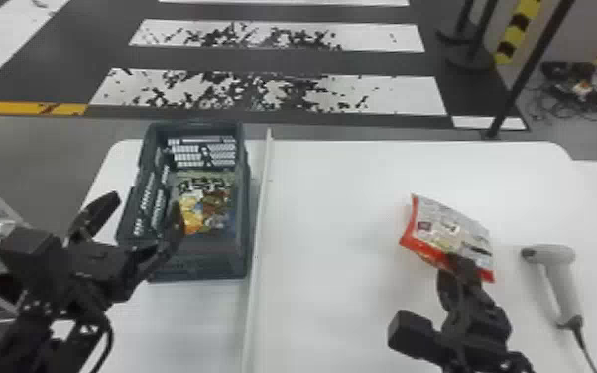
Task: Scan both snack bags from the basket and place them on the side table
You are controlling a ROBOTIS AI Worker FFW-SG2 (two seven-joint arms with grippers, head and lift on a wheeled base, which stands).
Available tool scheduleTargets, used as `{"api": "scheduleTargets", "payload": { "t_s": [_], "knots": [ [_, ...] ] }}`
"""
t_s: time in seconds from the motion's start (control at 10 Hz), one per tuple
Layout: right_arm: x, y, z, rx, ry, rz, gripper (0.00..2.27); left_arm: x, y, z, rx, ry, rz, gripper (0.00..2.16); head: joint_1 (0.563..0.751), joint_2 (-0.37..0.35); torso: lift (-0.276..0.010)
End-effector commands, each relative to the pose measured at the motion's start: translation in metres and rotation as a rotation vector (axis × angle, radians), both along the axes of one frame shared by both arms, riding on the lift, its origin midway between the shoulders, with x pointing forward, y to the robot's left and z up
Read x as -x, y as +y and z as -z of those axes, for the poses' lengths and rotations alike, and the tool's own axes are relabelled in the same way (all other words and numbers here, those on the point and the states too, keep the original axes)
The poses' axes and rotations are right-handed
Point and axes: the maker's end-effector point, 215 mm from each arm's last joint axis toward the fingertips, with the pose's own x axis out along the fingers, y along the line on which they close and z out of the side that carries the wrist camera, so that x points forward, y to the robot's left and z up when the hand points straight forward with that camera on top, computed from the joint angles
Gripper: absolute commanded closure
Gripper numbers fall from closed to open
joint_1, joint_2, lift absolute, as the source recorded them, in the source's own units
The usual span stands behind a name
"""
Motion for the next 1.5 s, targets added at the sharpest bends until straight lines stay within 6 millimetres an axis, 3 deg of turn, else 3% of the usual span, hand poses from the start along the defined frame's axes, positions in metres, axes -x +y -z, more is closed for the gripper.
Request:
{"api": "scheduleTargets", "payload": {
  "t_s": [0.0, 0.5, 0.7, 0.8, 0.9, 1.0, 1.1, 1.2, 1.4],
  "knots": [
    [0.020, 0.013, 0.004, -0.123, 0.051, 0.013, 0.02, 0.000, 0.000, 0.001, 0.000, 0.002, -0.001, 0.13, 0.695, 0.048, -0.075],
    [0.059, 0.007, 0.017, -0.760, 0.462, 0.334, 0.04, 0.001, 0.003, 0.001, 0.007, -0.001, -0.001, 0.13, 0.695, 0.071, -0.075],
    [0.059, 0.017, 0.008, -1.000, 0.550, 0.385, 0.12, 0.001, 0.003, 0.000, 0.007, -0.002, 0.001, 0.13, 0.695, 0.080, -0.075],
    [0.049, 0.015, -0.001, -1.060, 0.538, 0.400, 0.43, 0.001, 0.002, 0.000, 0.007, -0.002, 0.003, 0.13, 0.695, 0.089, -0.075],
    [0.037, 0.012, -0.014, -1.111, 0.516, 0.396, 0.90, 0.002, 0.002, 0.000, 0.007, -0.002, 0.002, 0.13, 0.695, 0.090, -0.075],
    [0.027, 0.013, -0.023, -1.160, 0.503, 0.397, 1.90, 0.003, 0.002, 0.000, 0.007, -0.002, 0.003, 0.13, 0.695, 0.083, -0.075],
    [0.017, 0.018, -0.031, -1.184, 0.489, 0.387, 2.25, 0.004, 0.002, 0.000, 0.005, -0.001, 0.004, 0.13, 0.695, 0.081, -0.075],
    [0.010, 0.032, -0.034, -1.217, 0.494, 0.364, 2.25, 0.002, 0.000, -0.001, 0.006, -0.005, 0.006, 0.14, 0.695, 0.079, -0.075],
    [-0.007, 0.063, -0.015, -1.231, 0.534, 0.341, 2.25, 0.002, -0.003, -0.002, 0.009, -0.005, 0.010, 0.14, 0.695, 0.104, -0.075]
  ]
}}
